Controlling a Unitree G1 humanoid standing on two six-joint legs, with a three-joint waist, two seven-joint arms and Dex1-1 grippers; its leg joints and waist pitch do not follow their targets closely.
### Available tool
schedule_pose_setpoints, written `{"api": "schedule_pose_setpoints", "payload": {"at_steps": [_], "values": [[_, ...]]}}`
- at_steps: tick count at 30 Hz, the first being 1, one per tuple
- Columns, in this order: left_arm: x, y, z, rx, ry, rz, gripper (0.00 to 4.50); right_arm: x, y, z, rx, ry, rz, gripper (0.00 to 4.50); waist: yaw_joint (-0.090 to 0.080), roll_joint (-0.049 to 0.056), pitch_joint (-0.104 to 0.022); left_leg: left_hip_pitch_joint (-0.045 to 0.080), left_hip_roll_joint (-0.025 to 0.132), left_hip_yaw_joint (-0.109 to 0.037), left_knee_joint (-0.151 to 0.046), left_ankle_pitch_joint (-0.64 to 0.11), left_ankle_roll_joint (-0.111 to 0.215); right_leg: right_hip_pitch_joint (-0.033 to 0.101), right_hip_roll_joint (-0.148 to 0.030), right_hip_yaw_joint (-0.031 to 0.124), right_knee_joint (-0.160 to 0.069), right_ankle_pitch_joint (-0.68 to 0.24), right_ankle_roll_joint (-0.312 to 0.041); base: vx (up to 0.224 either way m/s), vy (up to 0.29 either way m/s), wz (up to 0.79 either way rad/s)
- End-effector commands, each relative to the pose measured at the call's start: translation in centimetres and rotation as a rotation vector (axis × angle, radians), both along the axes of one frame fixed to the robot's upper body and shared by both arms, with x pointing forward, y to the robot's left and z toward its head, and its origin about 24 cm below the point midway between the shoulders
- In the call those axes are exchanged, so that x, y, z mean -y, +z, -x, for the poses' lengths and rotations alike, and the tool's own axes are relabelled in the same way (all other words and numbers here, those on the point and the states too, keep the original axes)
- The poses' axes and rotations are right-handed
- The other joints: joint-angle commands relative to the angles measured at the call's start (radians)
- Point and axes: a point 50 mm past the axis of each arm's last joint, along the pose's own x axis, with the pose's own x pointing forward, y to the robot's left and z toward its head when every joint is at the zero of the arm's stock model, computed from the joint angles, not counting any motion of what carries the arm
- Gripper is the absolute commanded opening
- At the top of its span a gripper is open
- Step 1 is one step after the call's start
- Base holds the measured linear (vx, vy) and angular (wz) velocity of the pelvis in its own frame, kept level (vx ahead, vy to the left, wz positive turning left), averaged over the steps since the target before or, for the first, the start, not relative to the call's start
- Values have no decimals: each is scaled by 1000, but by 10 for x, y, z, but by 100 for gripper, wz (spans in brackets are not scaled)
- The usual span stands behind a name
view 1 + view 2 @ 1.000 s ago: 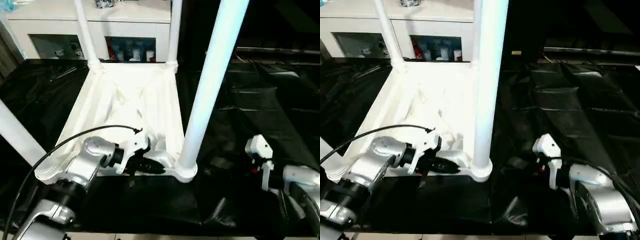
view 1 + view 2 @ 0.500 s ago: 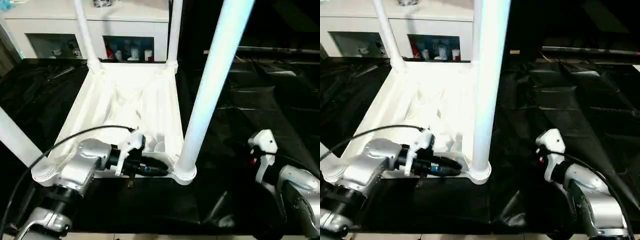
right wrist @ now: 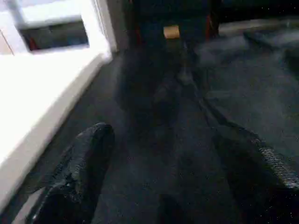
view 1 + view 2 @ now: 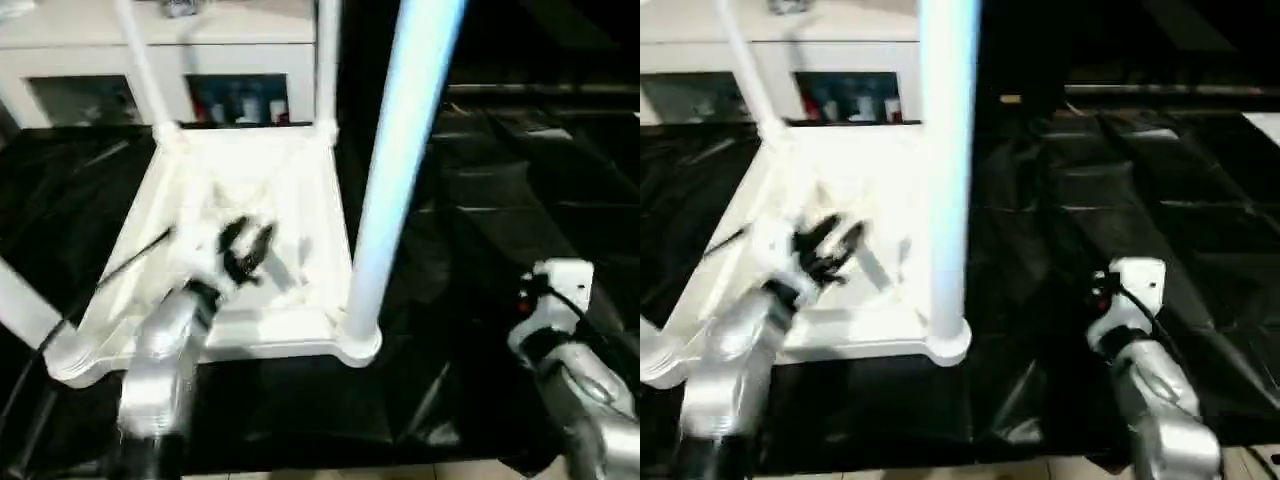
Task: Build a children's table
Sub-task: Rotate leg to tighten
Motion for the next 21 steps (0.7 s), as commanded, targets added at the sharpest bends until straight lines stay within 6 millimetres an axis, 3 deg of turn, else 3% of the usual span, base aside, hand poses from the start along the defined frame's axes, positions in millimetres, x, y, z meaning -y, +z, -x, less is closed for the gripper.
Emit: {"api": "schedule_pose_setpoints", "payload": {"at_steps": [1,2,3,4,5,7,8,9,10,12,17,19,21], "values": [[-10,6,4,31,82,-31,273,-12,9,-1,55,29,-11,404,5,-6,-51,-3,1,6,-63,-261,39,41,-8,9,-83,-274,-131,0,0,0],[-10,6,4,31,82,-31,275,-12,9,-1,55,29,-11,411,6,-5,-50,-2,1,6,-64,-263,36,39,-7,10,-83,-271,-129,0,0,0],[-20,2,12,12,160,-44,275,-31,3,-3,25,91,-11,411,7,-15,-50,-4,3,4,-65,-264,34,40,-8,10,-78,-265,-130,0,0,0],[-24,-1,15,3,180,-54,289,-38,-1,-5,8,117,6,439,5,-11,-47,-7,3,4,-68,-266,30,40,-7,9,-79,-258,-131,0,0,0],[-29,-4,18,-10,208,-60,289,-44,-4,-7,-4,129,16,439,6,-3,-48,-3,2,4,-68,-273,26,38,-7,9,-80,-262,-129,0,0,0],[-32,-4,22,-16,220,-72,314,-49,-4,-10,-8,134,10,449,9,-12,-49,-1,1,4,-67,-288,18,35,-7,12,-78,-255,-129,0,0,0],[-32,-4,22,-16,220,-72,318,-49,-4,-10,-8,134,10,450,10,-10,-50,0,1,4,-67,-288,17,36,-8,13,-78,-252,-129,0,0,0],[-33,-4,22,-27,224,-71,323,-50,-3,-15,-10,135,-3,450,20,-17,-50,5,4,5,-65,-282,19,33,-7,14,-77,-220,-134,0,0,0],[-33,-4,22,-35,224,-71,348,-50,-6,-19,-18,131,5,450,22,-21,-49,0,3,4,-68,-274,20,37,-8,14,-72,-206,-141,0,0,0],[-33,1,21,-24,221,-64,356,-47,-8,-25,-34,118,25,450,31,-12,-48,5,3,5,-67,-263,15,34,-9,14,-71,-195,-143,0,0,0],[-34,-3,26,-51,231,-62,402,-46,-5,-25,-36,132,51,450,44,-22,-53,2,0,8,-59,-198,18,42,-8,15,-60,-93,-136,0,0,0],[-32,-5,28,-65,228,-70,420,-47,-5,-24,-40,141,44,450,45,-32,-52,0,0,9,-59,-193,29,44,-11,16,-59,-118,-133,0,0,0],[-31,-5,28,-75,239,-74,445,-47,-5,-25,-49,150,54,450,43,-29,-51,1,1,9,-60,-209,25,41,-10,16,-64,-153,-124,0,0,0]]}}
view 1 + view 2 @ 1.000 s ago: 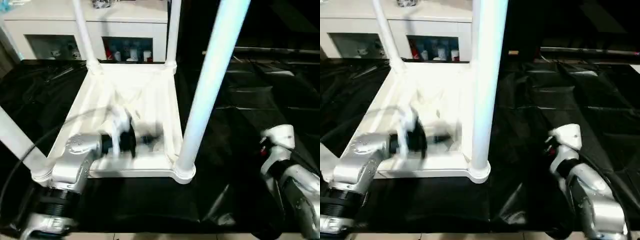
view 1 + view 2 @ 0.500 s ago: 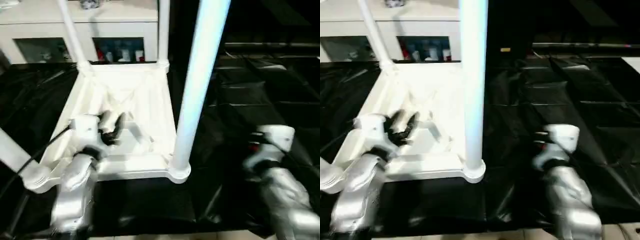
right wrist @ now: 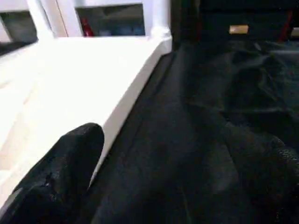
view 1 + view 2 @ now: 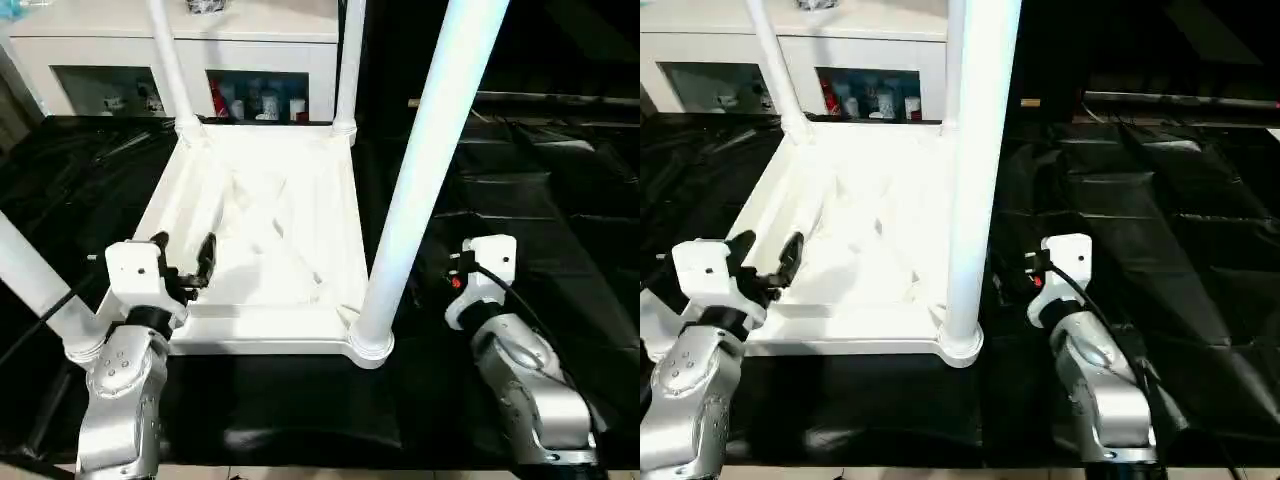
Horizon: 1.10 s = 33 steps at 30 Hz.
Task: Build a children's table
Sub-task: Rotate leg to tighten
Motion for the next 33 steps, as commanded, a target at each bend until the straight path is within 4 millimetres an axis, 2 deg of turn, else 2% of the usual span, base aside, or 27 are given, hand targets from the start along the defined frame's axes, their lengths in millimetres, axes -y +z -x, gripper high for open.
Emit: {"api": "schedule_pose_setpoints", "payload": {"at_steps": [1,3,6,8,9,10,12,13,16,17,18,23,24,25,29,30,31,33], "values": [[2,3,0,-3,6,-4,445,-1,0,-1,-9,6,19,450,1,-3,-51,3,2,10,-66,-225,18,39,-10,14,-68,-173,-121,0,0,0],[4,2,-2,-17,-8,-1,445,0,-3,-1,-25,-24,56,450,-2,0,-50,3,1,9,-67,-243,6,37,-9,14,-70,-195,-115,0,0,0],[7,0,-3,-31,-34,-18,445,1,-3,0,-39,-38,56,450,-6,-6,-52,4,0,8,-67,-249,2,37,-7,14,-69,-185,-111,0,0,0],[10,-2,-4,-34,-39,-27,445,2,-4,1,-43,-44,48,450,-5,-6,-53,3,0,8,-65,-237,5,39,-8,14,-67,-164,-115,0,0,0],[10,-2,-4,-34,-39,-27,445,2,-5,1,-45,-43,47,450,-4,-10,-54,3,0,9,-64,-226,11,40,-9,14,-65,-155,-116,0,0,0],[11,-2,-5,-39,-37,-20,445,1,-6,1,-49,-41,47,450,-6,-18,-53,1,0,10,-64,-220,16,40,-8,14,-66,-153,-116,0,0,0],[11,-3,-4,-40,-38,-23,445,1,-8,2,-58,-44,48,450,-4,-13,-54,2,0,9,-63,-215,17,39,-9,14,-65,-155,-117,0,0,0],[12,-3,-4,-41,-43,-29,445,1,-9,2,-62,-46,47,450,-4,-15,-54,2,0,10,-63,-214,17,39,-8,14,-65,-151,-117,0,0,0],[13,-3,-2,-49,-59,-39,445,0,-9,3,-66,-44,35,450,-4,-13,-54,4,1,9,-65,-228,12,38,-8,14,-65,-157,-115,0,0,0],[14,-3,-2,-54,-64,-45,445,0,-9,4,-69,-44,42,450,-3,2,-54,5,1,6,-66,-233,6,38,-8,14,-63,-152,-117,0,0,0],[18,-4,-2,-60,-85,-43,445,0,-10,5,-73,-40,47,450,-6,-9,-54,4,0,8,-64,-236,4,38,-7,13,-65,-142,-117,0,0,0],[23,-5,-2,-66,-101,-59,445,2,-11,10,-76,-32,53,450,-3,-15,-53,3,1,7,-66,-246,6,40,-8,13,-66,-157,-118,0,0,0],[23,-6,-2,-71,-98,-68,445,3,-11,11,-77,-35,56,450,-3,-13,-53,3,2,7,-67,-250,6,39,-8,13,-66,-163,-117,0,0,0],[23,-6,-2,-70,-101,-66,445,4,-12,11,-78,-40,56,450,-4,-6,-53,5,1,6,-67,-257,3,39,-9,14,-66,-171,-115,0,0,0],[24,-6,-1,-69,-113,-59,445,7,-12,12,-77,-59,65,450,-6,-10,-52,4,0,6,-66,-265,0,38,-8,13,-69,-178,-114,0,0,0],[24,-7,-1,-71,-118,-61,445,10,-13,15,-79,-78,70,450,-7,6,-53,6,0,5,-66,-268,-6,36,-7,14,-70,-165,-115,0,0,0],[25,-8,0,-78,-135,-63,445,13,-13,18,-78,-86,72,450,-7,13,-54,6,-1,4,-66,-269,-9,38,-6,13,-67,-151,-118,0,0,0],[26,-10,0,-80,-145,-62,445,13,-13,19,-79,-89,67,450,-8,5,-55,4,-1,5,-65,-270,-3,41,-5,13,-68,-141,-121,0,0,0]]}}
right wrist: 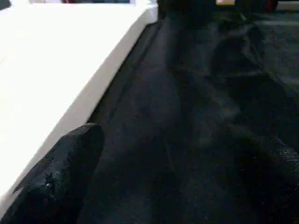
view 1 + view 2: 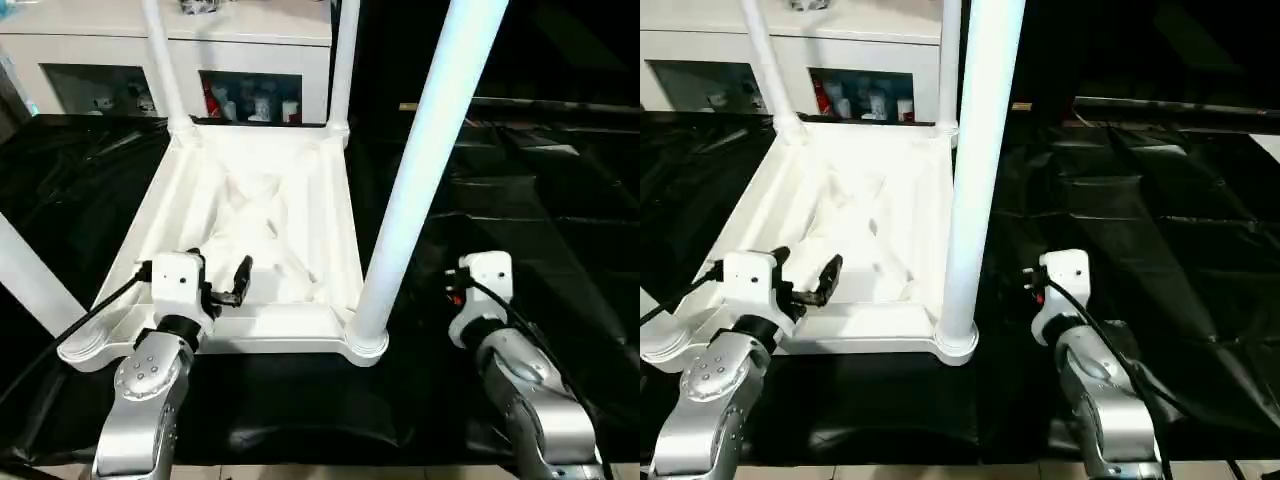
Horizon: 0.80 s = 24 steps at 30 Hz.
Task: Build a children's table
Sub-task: Rotate leg to tighten
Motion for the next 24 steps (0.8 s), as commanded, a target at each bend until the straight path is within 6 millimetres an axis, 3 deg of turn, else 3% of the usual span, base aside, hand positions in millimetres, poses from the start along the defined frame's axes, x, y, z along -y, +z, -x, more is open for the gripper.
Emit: {"api": "schedule_pose_setpoints", "payload": {"at_steps": [1,3,5,6,7,8,9,10,11,12,13,14,15,16,17,18,19,20,21,22,23,24], "values": [[4,0,-1,5,-30,7,445,4,5,1,18,-23,12,450,0,7,-50,4,-1,6,-70,-271,-1,40,-6,12,-68,-157,-124,0,0,0],[5,0,-1,4,-30,7,445,4,5,1,18,-22,12,450,-2,12,-48,4,-1,5,-72,-294,-3,38,-7,11,-71,-206,-118,0,0,0],[5,0,-2,3,-30,8,445,2,5,0,18,-15,17,450,-4,10,-51,-5,-2,5,-66,-227,5,33,-4,12,-70,-141,-127,0,0,0],[6,1,-2,5,-29,11,445,0,6,0,19,-7,18,450,-5,10,-58,-20,-9,8,-53,-65,42,29,4,7,-58,45,-167,0,0,0],[6,1,-2,6,-29,13,445,-1,6,-1,20,-6,15,450,-5,11,-76,-29,-23,13,-24,163,107,20,16,-4,-37,309,-217,0,0,0],[6,1,-2,5,-27,8,445,-2,6,-1,20,-2,16,450,-5,2,-82,-34,-32,19,-13,222,143,16,19,-8,-35,393,-236,0,0,0],[6,1,-2,2,-26,6,445,-2,6,-1,21,1,15,450,-4,4,-87,-45,-39,20,-8,211,196,6,17,-14,-42,405,-266,-57,0,-2],[6,1,-2,0,-26,4,445,-2,7,-1,22,2,15,450,-6,3,-88,-51,-36,22,-8,136,234,-5,16,-19,-59,304,-283,-57,0,-2],[5,1,-2,0,-24,3,445,-2,7,-1,21,2,16,450,-6,10,-76,-40,-23,22,-20,-106,218,-7,7,-25,-85,-31,-271,-98,14,0],[4,0,-2,0,-21,2,445,-2,6,-1,20,5,18,450,-10,12,-64,-31,-15,19,-30,-255,180,-10,5,-28,-97,-247,-234,-114,27,-1],[4,0,-1,0,-18,1,445,-2,7,-1,20,9,20,450,-24,11,-41,10,-8,8,-37,-515,71,-29,10,-46,-123,-631,-102,-114,27,-1],[3,0,-1,0,-15,1,445,-2,7,-2,20,12,21,450,-24,11,-41,10,-8,8,-37,-515,71,-29,10,-46,-123,-631,-102,-131,39,-7],[2,-1,-1,-1,-11,0,445,-2,7,-1,20,15,22,450,-50,18,-8,55,-6,-16,-48,-745,-12,-44,49,-123,-193,-768,53,-125,56,-12],[2,-2,0,-3,-5,0,445,-1,7,-1,21,18,22,450,-36,51,-9,-33,48,-36,-164,-868,-10,95,26,-113,-3,-487,-8,-125,56,-12],[1,-3,2,-9,4,-2,445,0,7,-1,21,19,26,450,-3,49,13,-112,65,-12,-218,-958,-33,144,15,-105,138,-331,-51,-156,31,-8],[1,-4,3,-11,4,-2,445,2,7,0,21,16,25,450,61,44,0,-93,47,52,-211,-940,0,116,26,-97,152,-237,-65,-129,-60,10],[1,-5,4,-12,2,-2,445,3,6,0,21,14,24,450,36,-23,-29,9,38,39,-98,-691,-9,60,-25,20,69,-627,28,-129,-60,10],[0,-5,5,-12,-1,-1,445,4,7,0,23,12,23,450,35,-56,-17,73,-3,22,46,-505,-16,-53,-89,34,-110,-956,45,-8,-140,15],[0,-4,8,3,-26,-6,445,8,7,2,26,-5,26,450,30,-46,-7,7,-17,-37,105,-178,31,-6,-151,98,-142,-1123,18,-3,-70,-7],[-2,-4,10,8,-32,-9,445,10,7,5,28,-14,20,450,41,-35,-14,-20,3,-43,17,-151,-10,34,-97,53,-88,-889,-13,-3,-70,-7],[-2,-4,10,8,-32,-9,445,10,7,5,28,-14,20,450,51,-20,-24,-4,9,-41,-18,-210,-28,26,-57,34,-63,-723,-27,0,0,0],[-3,-3,13,15,-42,-11,445,11,6,8,28,-18,12,450,43,-11,-28,19,8,-31,-36,-313,-48,16,-12,17,-37,-477,-64,-36,3,21]]}}
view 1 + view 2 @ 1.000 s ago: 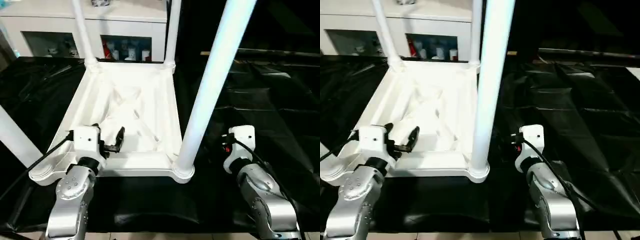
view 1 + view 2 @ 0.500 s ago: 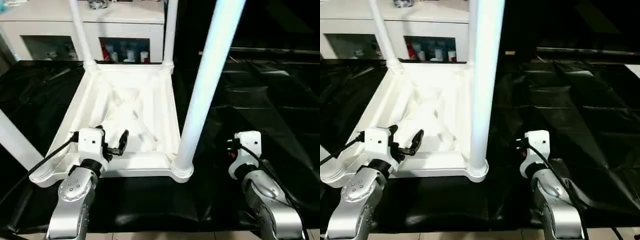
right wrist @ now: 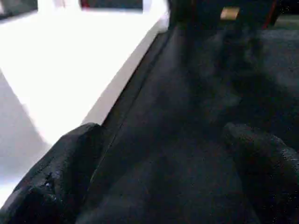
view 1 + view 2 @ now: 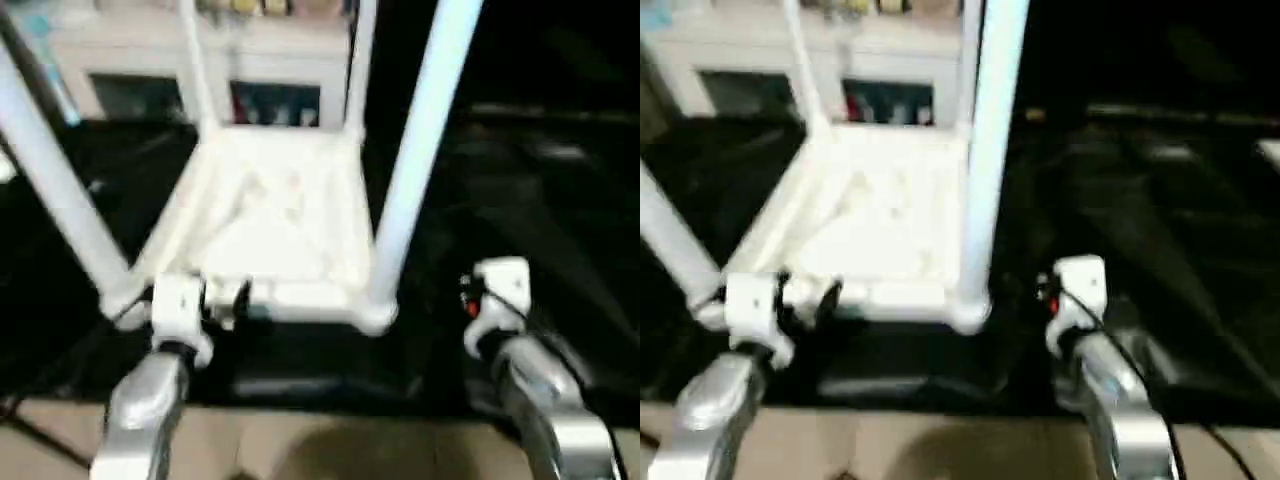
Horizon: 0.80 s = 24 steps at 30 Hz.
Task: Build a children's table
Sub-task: Rotate leg to tighten
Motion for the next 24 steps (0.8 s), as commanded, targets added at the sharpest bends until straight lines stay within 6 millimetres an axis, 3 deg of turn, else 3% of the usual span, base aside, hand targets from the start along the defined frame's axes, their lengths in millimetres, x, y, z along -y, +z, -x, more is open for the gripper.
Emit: {"api": "schedule_pose_setpoints", "payload": {"at_steps": [1,2,3,4,10,12,14,16,18,20,24], "values": [[1,10,0,55,-35,6,445,3,6,3,27,-11,-12,450,-7,3,-42,37,25,0,-103,-350,-46,1,-11,35,-155,-262,-97,-36,3,21],[-1,11,5,64,-52,5,445,3,5,7,24,12,-18,450,-8,10,-41,36,27,-3,-112,-365,-45,4,-13,34,-159,-246,-109,-74,20,13],[-1,11,9,73,-64,13,445,2,5,9,28,37,-23,450,-14,8,-36,21,30,-8,-126,-381,-47,17,-16,32,-163,-232,-113,0,0,0],[0,14,15,102,-88,23,445,0,6,12,39,69,-33,450,-17,7,-37,14,28,-9,-132,-387,-49,24,-17,30,-166,-227,-108,0,0,0],[-6,14,49,93,-211,122,445,8,10,27,43,200,-103,450,-25,-6,-39,6,24,-1,-131,-349,-14,25,-23,43,-177,-184,-97,3,9,-2],[-13,15,69,87,-265,127,445,16,12,33,43,261,-110,450,-25,-17,-37,5,24,4,-130,-341,-4,25,-23,44,-180,-178,-95,33,0,-3],[-19,13,76,53,-279,137,445,18,15,34,40,302,-118,450,-26,-16,-42,3,25,2,-129,-301,10,32,-25,44,-174,-130,-97,0,0,0],[-34,15,82,44,-245,140,445,15,22,34,65,382,-161,450,-21,-20,-44,11,24,8,-122,-262,29,29,-20,46,-171,-49,-110,52,-5,-1],[-50,18,84,73,-170,101,445,10,27,34,86,435,-190,450,-20,-24,-44,8,25,8,-122,-233,42,33,-19,43,-167,-3,-116,0,0,0],[-69,19,85,120,-54,22,445,4,26,33,86,458,-195,450,-19,-21,-44,10,24,8,-121,-218,48,33,-17,41,-166,21,-117,0,0,0],[-91,18,92,129,81,17,449,-9,21,40,64,543,-222,450,-17,-20,-43,16,26,6,-126,-260,24,32,-19,41,-166,-3,-104,0,0,0]]}}
